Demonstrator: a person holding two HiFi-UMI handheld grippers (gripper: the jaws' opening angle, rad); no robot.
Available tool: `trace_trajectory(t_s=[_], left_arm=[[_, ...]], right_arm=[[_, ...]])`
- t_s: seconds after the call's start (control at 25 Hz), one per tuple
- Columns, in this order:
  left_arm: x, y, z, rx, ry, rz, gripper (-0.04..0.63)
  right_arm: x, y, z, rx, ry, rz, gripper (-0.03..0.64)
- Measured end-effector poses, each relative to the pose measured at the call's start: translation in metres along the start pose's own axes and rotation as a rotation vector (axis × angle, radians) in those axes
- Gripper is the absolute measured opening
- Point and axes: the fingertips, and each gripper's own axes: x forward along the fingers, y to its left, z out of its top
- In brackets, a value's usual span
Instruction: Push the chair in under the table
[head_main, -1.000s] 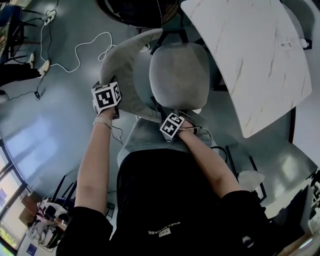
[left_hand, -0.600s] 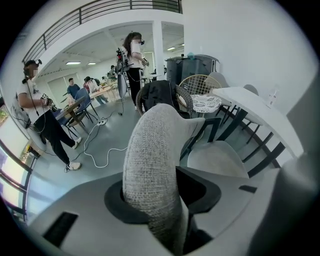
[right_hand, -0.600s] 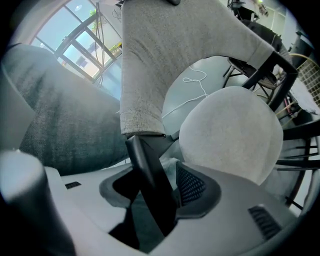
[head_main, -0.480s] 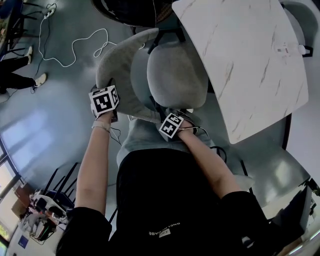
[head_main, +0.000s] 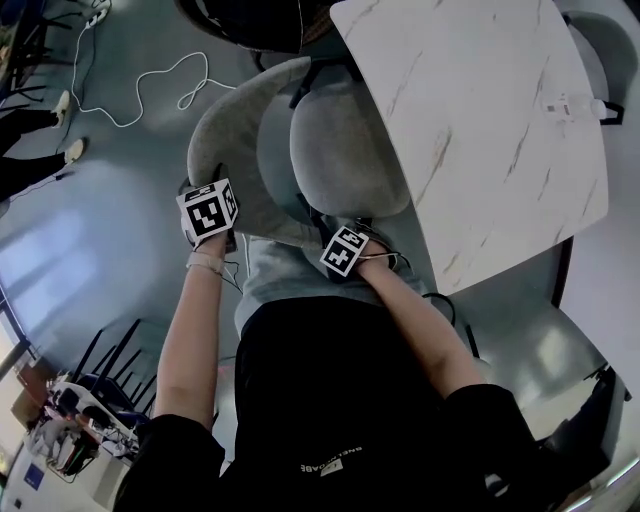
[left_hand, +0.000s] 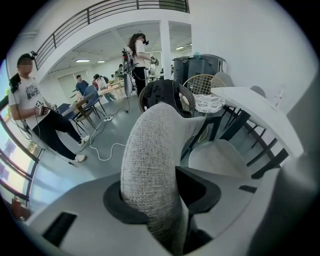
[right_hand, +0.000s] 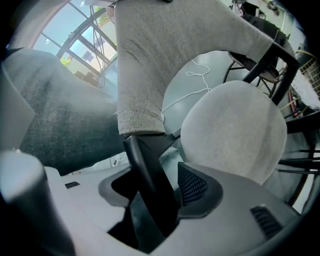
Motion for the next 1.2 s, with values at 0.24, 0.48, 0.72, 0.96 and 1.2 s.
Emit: trace_trajectory(t_s=[0.24,0.48,0.72,0.96,1.2], left_arm=[[-0.006,-0.007,-0.011,-0.024,0.003,0.010,0.156],[-0.002,-0.002,-0.009,-0.035,0.010,-0.027,0.161],[-0.003,-0.016,-0.009,-0.008,0.002,-0.155,0.264],[-0.008,-0.024,-0.013,0.159,0.034,-0.289,0.364],[-0.012,-0.008,0.010,0.373,0.007,-0.427,0.368]], right_arm=[[-0.001,0.000,-0.016,-0.007,0.048,0.035,0.227],[-0.004,0.000,-0.013,0.009,0.118,0.014,0.225],[-0.025,0.018,0.020,0.094,0.053,-0.023,0.225],[-0.068,0.045,0.119,0.274,-0.233,0.022,0.225],[-0.081,0.068,0.194,0.290,-0.404,-0.042,0.229]])
